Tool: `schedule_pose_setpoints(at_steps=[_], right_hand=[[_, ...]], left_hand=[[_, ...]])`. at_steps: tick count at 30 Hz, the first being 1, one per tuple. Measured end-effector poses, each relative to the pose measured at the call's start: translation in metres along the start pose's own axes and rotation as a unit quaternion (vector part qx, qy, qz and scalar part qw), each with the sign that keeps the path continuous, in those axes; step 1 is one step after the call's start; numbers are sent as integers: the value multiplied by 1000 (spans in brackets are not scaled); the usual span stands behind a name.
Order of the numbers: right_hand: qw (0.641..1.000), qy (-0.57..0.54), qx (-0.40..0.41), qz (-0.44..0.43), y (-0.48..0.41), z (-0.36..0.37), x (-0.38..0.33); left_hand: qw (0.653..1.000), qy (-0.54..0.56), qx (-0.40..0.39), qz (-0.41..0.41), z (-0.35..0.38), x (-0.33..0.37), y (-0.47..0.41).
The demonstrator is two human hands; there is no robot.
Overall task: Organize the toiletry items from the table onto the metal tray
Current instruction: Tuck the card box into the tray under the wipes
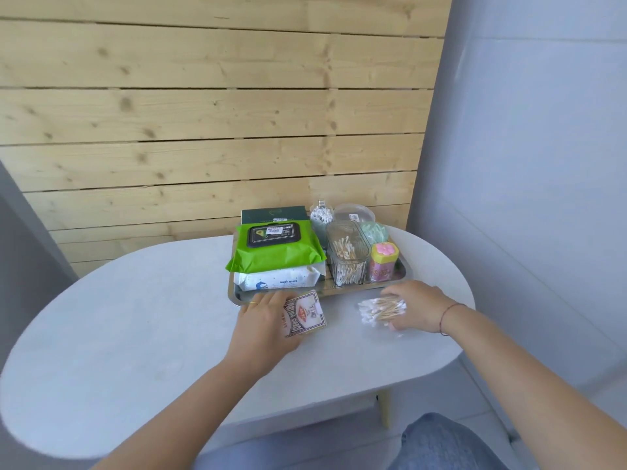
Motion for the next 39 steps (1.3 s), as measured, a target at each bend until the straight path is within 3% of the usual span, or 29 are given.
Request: schedule_pose_setpoints(at_steps=[2,5,8,10,15,18,21,23,32,39], right_hand=[[998,68,6,10,-2,-1,-13],[995,79,60,-16,4,-18,-44],[980,-116,147,-70,7,-39,-83],[955,-250,120,-107,-4,-32,-111],[919,-352,102,-147,-37,-15,-138],[901,-393,115,-143,-46,-11,-137],[895,-395,149,-140,-47,-8,-138],[906,-358,181,-134,-49,-7,-139],[904,-347,244,-51,-51,-3,-137],[922,-299,244,19,-53,1,-137]], left_hand=[[998,14,53,16,-19,-10,2],[993,34,106,26,-35,-18,0],[988,29,141,55,-42,-14,-2],[986,21,148,74,-42,-8,-6],[985,26,152,73,-38,-11,-11],[980,102,168,24,-37,-34,-7],[942,258,201,-80,-35,-64,9],[924,311,174,-140,-27,-77,15],[922,315,124,-190,-23,-86,17],[947,199,69,-244,-15,-89,17]])
Point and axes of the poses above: each hand's wrist, its own y-axis away from the middle knuckle, its own z-axis out of the palm, x = y × z, the point moved 10 cm from there along -y, towards the middle knuckle, and after that the axes turned 6 degrees about -x, right-handed, at the moved point
